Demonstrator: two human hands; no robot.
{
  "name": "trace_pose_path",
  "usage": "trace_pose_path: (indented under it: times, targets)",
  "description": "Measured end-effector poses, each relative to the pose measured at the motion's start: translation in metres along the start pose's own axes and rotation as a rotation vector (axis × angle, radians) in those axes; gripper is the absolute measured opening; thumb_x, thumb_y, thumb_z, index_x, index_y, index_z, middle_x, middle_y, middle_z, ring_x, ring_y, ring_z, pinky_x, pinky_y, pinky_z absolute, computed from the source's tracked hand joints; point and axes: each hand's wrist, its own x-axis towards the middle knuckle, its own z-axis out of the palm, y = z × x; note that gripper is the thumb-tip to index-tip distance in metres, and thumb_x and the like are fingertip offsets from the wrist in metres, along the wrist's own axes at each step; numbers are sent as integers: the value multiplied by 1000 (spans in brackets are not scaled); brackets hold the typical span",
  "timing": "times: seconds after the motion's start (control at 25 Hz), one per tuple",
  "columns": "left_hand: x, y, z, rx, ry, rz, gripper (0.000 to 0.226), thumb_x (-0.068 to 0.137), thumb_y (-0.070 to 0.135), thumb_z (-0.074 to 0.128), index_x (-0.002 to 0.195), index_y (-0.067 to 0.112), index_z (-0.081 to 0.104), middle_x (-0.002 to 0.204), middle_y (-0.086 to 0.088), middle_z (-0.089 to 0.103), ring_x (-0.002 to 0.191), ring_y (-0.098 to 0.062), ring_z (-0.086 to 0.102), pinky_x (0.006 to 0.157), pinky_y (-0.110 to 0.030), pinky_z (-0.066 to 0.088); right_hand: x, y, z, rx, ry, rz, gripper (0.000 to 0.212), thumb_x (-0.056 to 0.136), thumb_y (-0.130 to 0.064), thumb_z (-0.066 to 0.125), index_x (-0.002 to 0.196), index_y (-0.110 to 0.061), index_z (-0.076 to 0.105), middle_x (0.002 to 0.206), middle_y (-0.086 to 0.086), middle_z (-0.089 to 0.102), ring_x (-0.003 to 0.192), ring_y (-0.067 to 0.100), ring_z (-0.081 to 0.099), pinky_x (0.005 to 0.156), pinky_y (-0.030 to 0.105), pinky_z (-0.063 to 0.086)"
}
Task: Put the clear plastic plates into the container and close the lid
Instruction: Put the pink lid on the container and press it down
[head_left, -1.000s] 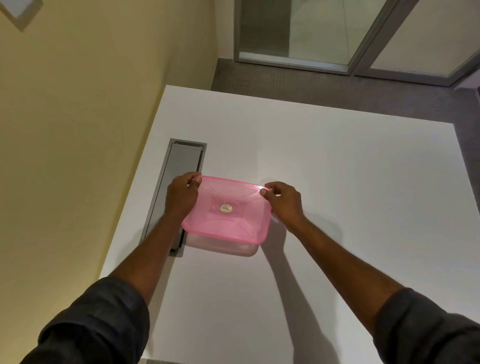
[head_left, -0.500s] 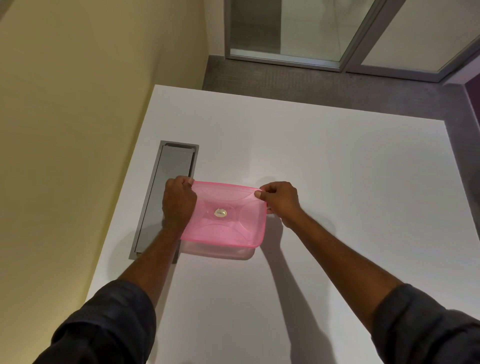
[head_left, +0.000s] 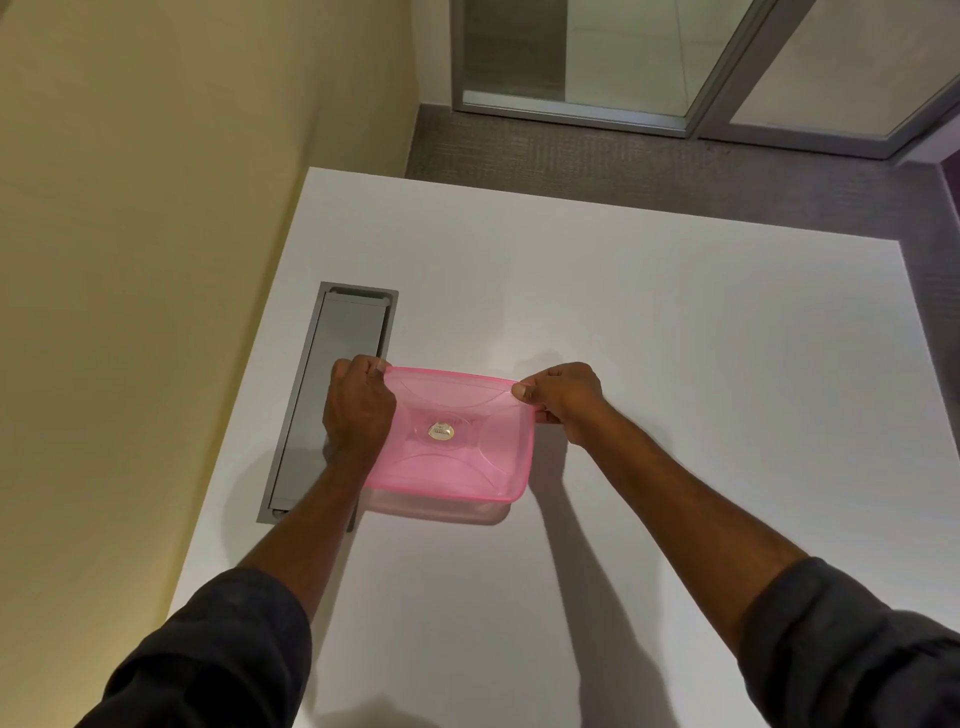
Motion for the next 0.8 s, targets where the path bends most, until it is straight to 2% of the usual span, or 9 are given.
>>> trace_pose_path:
  times: [0.12, 0.32, 0.44, 0.52, 0.6, 0.68, 0.72, 0.8]
  targets:
    - [1, -1, 2, -12, -3, -5, 28, 110, 20, 45, 111, 14, 72, 116, -11, 64, 91, -19, 54, 79, -36, 45, 2, 0, 0, 30, 18, 32, 18, 67, 3, 95, 79, 0, 83, 78, 15, 82, 75, 31, 81, 72, 43, 70]
    - [3, -4, 4, -34, -3, 6, 29, 110, 21, 44, 108, 13, 72, 116, -11, 64, 91, -21, 56, 80, -38, 47, 3, -4, 2, 32, 23, 62, 17, 62, 10, 91, 70, -2, 82, 67, 11, 78, 65, 28, 78, 62, 37, 69]
    - [2, -3, 4, -18, 9, 24, 28, 110, 20, 44, 107, 14, 71, 115, -11, 64, 93, -27, 62, 79, -38, 47, 0, -7, 3, -17, 43, 39, 13, 66, 7, 88, 70, -2, 81, 74, 16, 79, 61, 26, 77, 60, 33, 68]
    - [-1, 0, 1, -20, 32, 53, 28, 110, 21, 44, 108, 14, 71, 113, -13, 64, 96, -33, 65, 77, -37, 47, -8, -1, 5, -77, 32, -61, 13, 76, -6, 88, 85, 0, 80, 89, 22, 80, 72, 24, 76, 68, 33, 64]
    - [-7, 3, -4, -3, 74, 116, 27, 112, 25, 44, 116, 13, 69, 118, -13, 65, 103, -36, 67, 79, -41, 51, -22, 13, 11, -380, 110, -308, 32, 88, -25, 81, 114, -7, 77, 114, 16, 77, 98, 23, 71, 87, 38, 59]
    - [-16, 0, -7, 116, 109, 290, 34, 112, 30, 47, 134, 12, 65, 137, -15, 65, 125, -37, 63, 96, -49, 55, -42, 34, 23, -665, 231, -663, 55, 96, -43, 70, 141, -12, 64, 145, 10, 65, 133, 29, 60, 108, 47, 53]
    - [-23, -6, -8, 191, 85, 406, 42, 111, 31, 49, 146, 10, 60, 151, -16, 60, 141, -37, 56, 110, -52, 49, -50, 45, 30, -775, 230, -807, 69, 98, -55, 63, 150, -9, 56, 156, 14, 56, 146, 33, 50, 118, 51, 46]
    - [-34, -18, -10, 292, -53, 577, 60, 110, 36, 46, 163, 9, 42, 172, -15, 39, 163, -34, 31, 131, -53, 29, -60, 64, 44, -965, 161, -899, 100, 97, -77, 46, 164, -2, 34, 173, 20, 30, 163, 36, 24, 132, 53, 24]
